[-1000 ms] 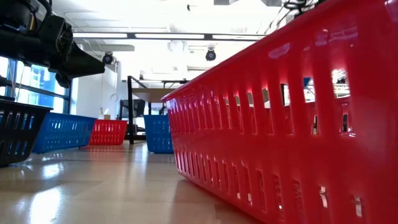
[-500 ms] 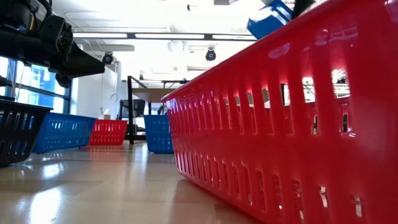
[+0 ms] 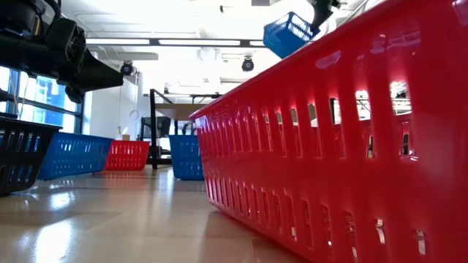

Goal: Stack baskets on shelf by color
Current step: Put the right blue bin on the shelf

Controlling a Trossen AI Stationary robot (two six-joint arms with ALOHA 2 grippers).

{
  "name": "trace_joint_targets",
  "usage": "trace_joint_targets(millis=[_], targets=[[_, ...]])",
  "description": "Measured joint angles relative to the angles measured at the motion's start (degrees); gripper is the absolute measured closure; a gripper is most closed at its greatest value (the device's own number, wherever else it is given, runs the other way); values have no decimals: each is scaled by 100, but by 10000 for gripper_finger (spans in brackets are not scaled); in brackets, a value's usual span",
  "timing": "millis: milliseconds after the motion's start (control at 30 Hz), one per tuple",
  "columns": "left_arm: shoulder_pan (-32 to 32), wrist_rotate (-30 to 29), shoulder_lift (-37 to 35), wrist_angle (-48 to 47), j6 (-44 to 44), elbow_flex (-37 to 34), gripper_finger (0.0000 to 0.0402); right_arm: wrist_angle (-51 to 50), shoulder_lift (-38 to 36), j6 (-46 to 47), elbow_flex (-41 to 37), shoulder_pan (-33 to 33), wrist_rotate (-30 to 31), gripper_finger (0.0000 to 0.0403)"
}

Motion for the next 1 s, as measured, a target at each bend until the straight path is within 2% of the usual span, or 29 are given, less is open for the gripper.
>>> trace_joint_targets(millis=[200,400,600,1000], targets=[[-1,2,0,1,0,0,319,-584,323,-383,-198,-19,-939,403],[-1,11,2,-2,-8,0,319,-585,512,-748,-204,-59,-1591,403],[1,17,2,-1,-20,0,319,-592,865,-1045,-211,-77,-1936,403],[-1,15,1,1,-468,0,319,-595,1346,-1573,-211,-232,-1947,403]])
